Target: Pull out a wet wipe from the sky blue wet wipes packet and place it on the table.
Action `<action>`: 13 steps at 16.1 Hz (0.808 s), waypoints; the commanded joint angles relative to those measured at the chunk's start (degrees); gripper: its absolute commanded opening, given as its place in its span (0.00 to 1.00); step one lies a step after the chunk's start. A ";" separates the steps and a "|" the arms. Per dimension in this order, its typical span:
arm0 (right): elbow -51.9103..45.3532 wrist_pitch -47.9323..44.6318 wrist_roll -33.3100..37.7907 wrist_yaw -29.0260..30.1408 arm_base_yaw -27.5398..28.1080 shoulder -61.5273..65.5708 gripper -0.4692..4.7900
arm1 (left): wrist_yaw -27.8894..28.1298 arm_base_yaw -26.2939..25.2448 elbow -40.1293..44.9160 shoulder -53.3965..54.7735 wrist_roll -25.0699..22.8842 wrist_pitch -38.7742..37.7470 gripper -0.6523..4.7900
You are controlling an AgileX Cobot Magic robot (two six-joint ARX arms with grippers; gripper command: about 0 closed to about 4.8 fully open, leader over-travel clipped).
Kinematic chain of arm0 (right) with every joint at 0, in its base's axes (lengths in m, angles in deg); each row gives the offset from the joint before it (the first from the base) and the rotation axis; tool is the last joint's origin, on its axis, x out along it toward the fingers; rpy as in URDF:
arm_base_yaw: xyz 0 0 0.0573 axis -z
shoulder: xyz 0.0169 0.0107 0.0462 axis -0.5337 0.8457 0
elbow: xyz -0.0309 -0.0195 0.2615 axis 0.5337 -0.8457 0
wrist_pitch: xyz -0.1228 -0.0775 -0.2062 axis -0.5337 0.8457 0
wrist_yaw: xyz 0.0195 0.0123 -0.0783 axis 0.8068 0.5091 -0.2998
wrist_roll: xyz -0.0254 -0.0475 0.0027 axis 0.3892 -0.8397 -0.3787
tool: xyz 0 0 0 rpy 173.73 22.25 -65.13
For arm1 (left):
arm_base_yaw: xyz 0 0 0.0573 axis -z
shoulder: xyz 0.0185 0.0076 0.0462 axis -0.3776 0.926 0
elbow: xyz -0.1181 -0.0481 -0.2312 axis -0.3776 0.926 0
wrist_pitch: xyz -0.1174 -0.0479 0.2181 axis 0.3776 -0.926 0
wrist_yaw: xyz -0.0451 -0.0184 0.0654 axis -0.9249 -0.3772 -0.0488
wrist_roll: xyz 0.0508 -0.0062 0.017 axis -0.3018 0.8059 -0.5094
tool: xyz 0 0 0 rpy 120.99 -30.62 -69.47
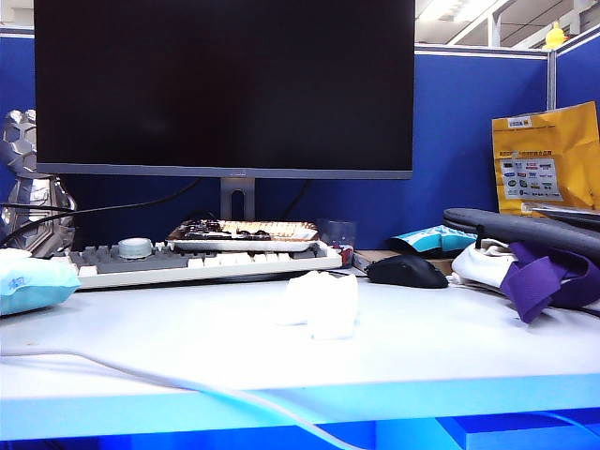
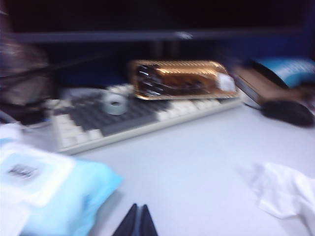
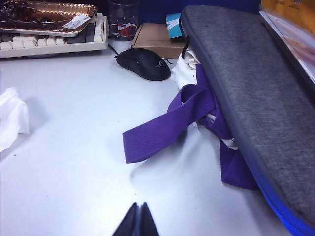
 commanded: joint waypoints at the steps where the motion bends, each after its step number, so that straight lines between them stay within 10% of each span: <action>1: -0.04 -0.42 0.15 -0.04 0.00 0.02 0.09 | 1.09 -0.02 1.60 -6.62 0.20 -4.50 0.11; 13: -0.04 -0.42 0.15 -0.04 -0.02 0.02 0.09 | 0.90 0.02 6.54 -18.27 0.13 -11.69 0.11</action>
